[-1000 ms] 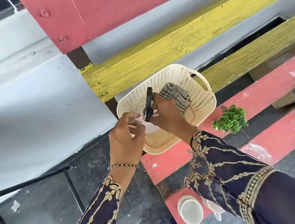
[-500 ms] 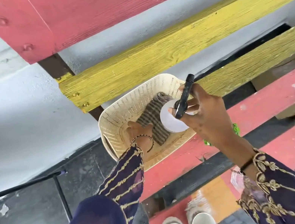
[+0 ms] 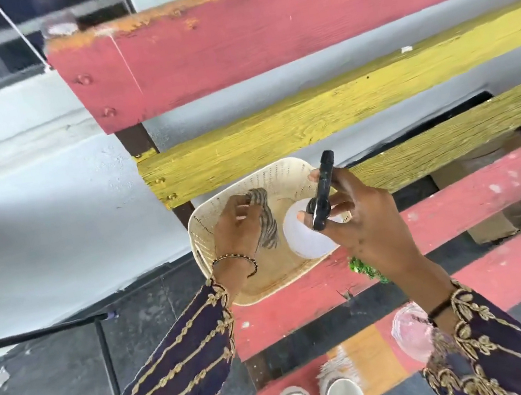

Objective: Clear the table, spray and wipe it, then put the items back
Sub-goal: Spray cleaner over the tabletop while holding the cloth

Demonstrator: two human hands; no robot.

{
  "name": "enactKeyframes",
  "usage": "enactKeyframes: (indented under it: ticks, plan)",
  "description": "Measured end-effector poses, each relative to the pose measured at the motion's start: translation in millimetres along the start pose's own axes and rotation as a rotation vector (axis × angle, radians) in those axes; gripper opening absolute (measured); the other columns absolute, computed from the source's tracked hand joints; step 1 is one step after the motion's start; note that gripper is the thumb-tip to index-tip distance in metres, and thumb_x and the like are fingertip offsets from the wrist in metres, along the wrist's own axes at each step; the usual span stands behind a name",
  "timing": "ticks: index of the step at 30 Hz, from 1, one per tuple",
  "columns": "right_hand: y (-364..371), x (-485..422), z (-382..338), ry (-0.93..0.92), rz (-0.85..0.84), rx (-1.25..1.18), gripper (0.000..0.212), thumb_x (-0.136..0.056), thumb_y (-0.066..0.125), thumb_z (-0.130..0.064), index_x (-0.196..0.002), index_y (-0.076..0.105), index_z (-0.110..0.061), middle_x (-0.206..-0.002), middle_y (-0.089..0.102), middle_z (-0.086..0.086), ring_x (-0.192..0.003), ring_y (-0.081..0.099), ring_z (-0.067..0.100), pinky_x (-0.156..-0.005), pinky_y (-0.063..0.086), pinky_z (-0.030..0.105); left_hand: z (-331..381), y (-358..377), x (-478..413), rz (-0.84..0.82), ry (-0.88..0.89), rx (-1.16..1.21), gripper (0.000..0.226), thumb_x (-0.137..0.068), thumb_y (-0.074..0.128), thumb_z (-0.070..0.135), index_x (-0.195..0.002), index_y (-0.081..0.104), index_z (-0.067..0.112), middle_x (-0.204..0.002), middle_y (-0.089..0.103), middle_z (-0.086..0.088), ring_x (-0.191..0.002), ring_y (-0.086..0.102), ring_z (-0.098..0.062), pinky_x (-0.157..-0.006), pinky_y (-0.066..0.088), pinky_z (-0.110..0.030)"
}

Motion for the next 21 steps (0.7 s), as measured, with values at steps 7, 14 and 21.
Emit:
enactKeyframes:
  ticks: [7, 14, 21]
  plan:
    - [9.8, 18.1, -124.8, -0.089, -0.154, -0.078, 0.055, -0.08, 0.086, -0.032, -0.129, 0.062, -0.027, -0.097, 0.077, -0.015, -0.088, 0.072, 0.003, -0.083, 0.058, 0.027, 42.2, -125.9, 86.1, 0.006, 0.416, -0.118, 0.028, -0.091, 0.054, 0.006, -0.101, 0.068, 0.029, -0.096, 0.066, -0.005, -0.086, 0.064, -0.018, -0.071, 0.045, -0.013]
    - [53.9, 69.2, -298.0, -0.269, -0.326, -0.297, 0.046, -0.076, 0.089, -0.032, -0.118, 0.069, -0.034, -0.099, 0.075, -0.007, -0.082, 0.068, 0.013, -0.082, 0.053, 0.029, 33.5, -297.3, 192.9, -0.023, 0.326, 0.222, 0.019, -0.092, 0.056, 0.012, -0.092, 0.07, 0.026, -0.094, 0.066, 0.005, -0.087, 0.062, -0.007, -0.078, 0.044, -0.018]
    - [118.5, 142.7, -452.1, -0.376, -0.398, -0.497, 0.04, -0.074, 0.087, -0.032, -0.11, 0.072, -0.026, -0.111, 0.075, -0.008, -0.09, 0.066, 0.012, -0.091, 0.055, 0.043, 7.3, -443.1, 316.2, -0.104, 0.494, -0.11, 0.067, -0.06, 0.09, 0.034, -0.114, 0.053, 0.023, -0.104, 0.037, 0.015, -0.105, 0.048, -0.011, -0.085, 0.037, 0.001]
Point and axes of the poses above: each hand's wrist, its own x-axis away from the middle knuckle, its own y-axis out of the palm, z = x × y, the point moved 4 cm from there along -x, towards the middle knuckle
